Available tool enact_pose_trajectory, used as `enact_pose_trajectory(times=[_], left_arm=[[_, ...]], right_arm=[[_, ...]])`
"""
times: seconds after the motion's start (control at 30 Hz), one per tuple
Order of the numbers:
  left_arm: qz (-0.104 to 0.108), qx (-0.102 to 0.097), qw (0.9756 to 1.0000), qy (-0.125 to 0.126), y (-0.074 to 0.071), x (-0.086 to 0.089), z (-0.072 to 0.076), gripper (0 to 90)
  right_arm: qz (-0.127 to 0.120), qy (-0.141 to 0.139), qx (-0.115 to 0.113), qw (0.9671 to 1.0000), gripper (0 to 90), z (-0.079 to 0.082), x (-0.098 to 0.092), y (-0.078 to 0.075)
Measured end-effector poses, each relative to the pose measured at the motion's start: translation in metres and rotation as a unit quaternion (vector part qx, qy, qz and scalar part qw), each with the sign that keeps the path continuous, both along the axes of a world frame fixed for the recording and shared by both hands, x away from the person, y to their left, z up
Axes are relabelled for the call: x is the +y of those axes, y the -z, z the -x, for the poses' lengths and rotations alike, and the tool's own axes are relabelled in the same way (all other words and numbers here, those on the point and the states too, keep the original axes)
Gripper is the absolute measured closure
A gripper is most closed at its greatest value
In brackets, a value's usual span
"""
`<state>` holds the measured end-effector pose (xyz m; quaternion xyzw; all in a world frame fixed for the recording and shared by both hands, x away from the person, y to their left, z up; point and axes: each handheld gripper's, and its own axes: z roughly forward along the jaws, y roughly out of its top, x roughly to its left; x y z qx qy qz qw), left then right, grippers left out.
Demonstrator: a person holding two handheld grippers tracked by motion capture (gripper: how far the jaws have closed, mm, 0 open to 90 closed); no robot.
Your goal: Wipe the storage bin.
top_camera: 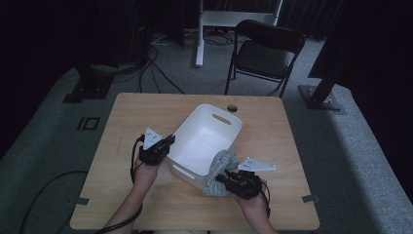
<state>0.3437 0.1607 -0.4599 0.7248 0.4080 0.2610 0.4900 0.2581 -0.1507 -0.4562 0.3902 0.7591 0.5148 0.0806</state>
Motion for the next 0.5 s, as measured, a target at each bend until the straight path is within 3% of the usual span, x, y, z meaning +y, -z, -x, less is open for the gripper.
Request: enact_pose_trajectory(times=[0.2, 0.5], left_arm=[[0.001, -0.003, 0.9999, 0.013, 0.001, 0.002, 0.000, 87.1], [0.002, -0.001, 0.9999, 0.015, 0.001, 0.002, 0.000, 86.9]], right_arm=[[0.029, 0.010, 0.001, 0.9995, 76.0, -0.004, 0.004, 0.010], [0.044, 0.021, 0.020, 0.9986, 76.0, -0.013, 0.004, 0.023]])
